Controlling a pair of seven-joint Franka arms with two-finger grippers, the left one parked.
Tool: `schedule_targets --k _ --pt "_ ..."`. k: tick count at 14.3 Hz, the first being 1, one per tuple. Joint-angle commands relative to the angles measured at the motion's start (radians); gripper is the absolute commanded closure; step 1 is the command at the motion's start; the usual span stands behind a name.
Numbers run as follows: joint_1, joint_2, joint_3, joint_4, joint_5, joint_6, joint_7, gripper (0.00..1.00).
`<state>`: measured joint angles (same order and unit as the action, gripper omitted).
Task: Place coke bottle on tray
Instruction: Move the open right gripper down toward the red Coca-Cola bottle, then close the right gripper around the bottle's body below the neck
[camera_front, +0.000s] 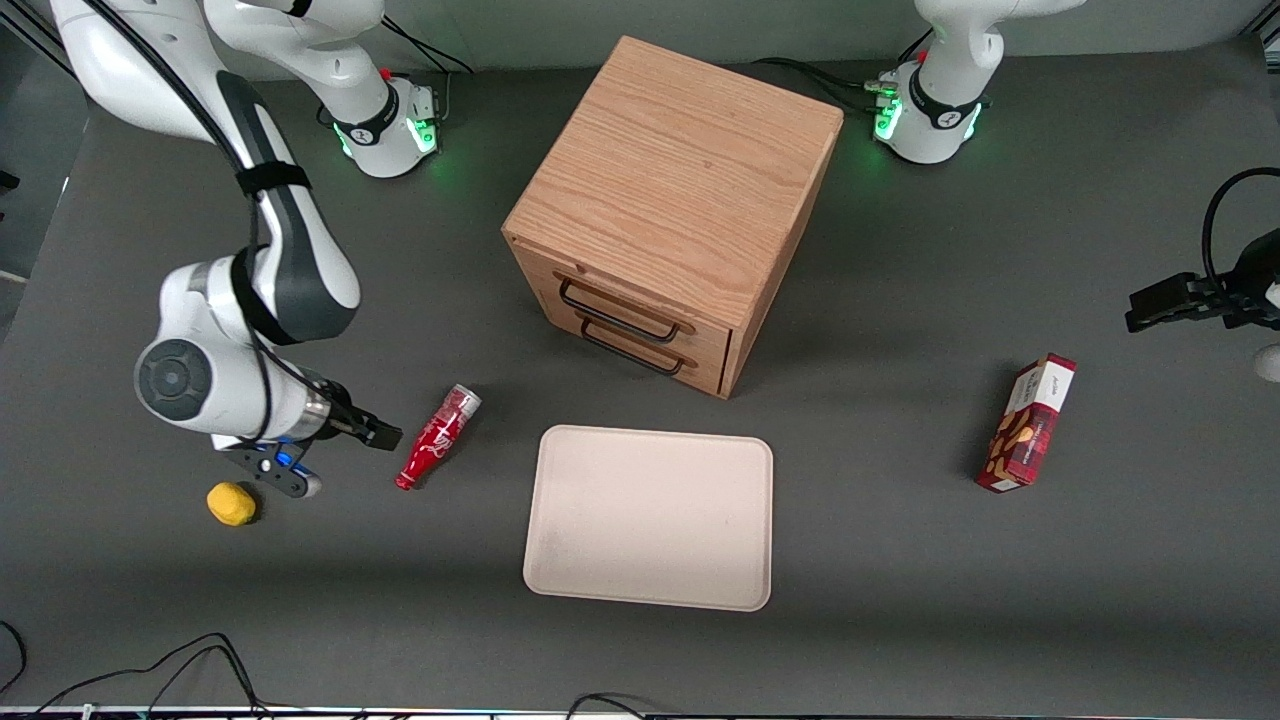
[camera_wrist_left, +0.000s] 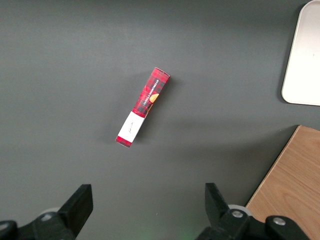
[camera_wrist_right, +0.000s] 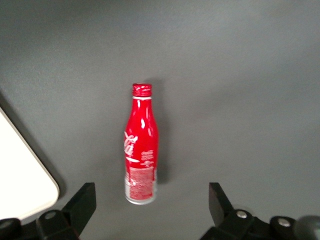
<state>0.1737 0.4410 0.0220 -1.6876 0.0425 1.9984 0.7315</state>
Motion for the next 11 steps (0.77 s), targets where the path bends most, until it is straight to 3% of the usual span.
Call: schedule_targets --k 1,4,11 --pt "0.003 0.054 0.016 -0.01 0.007 0.104 0.104 0.0" --pt "0.036 0.079 0.016 -0.108 0.0 0.265 0.161 0.0" --pt "0.04 0.163 0.016 -0.121 -0.076 0.335 0.236 0.0"
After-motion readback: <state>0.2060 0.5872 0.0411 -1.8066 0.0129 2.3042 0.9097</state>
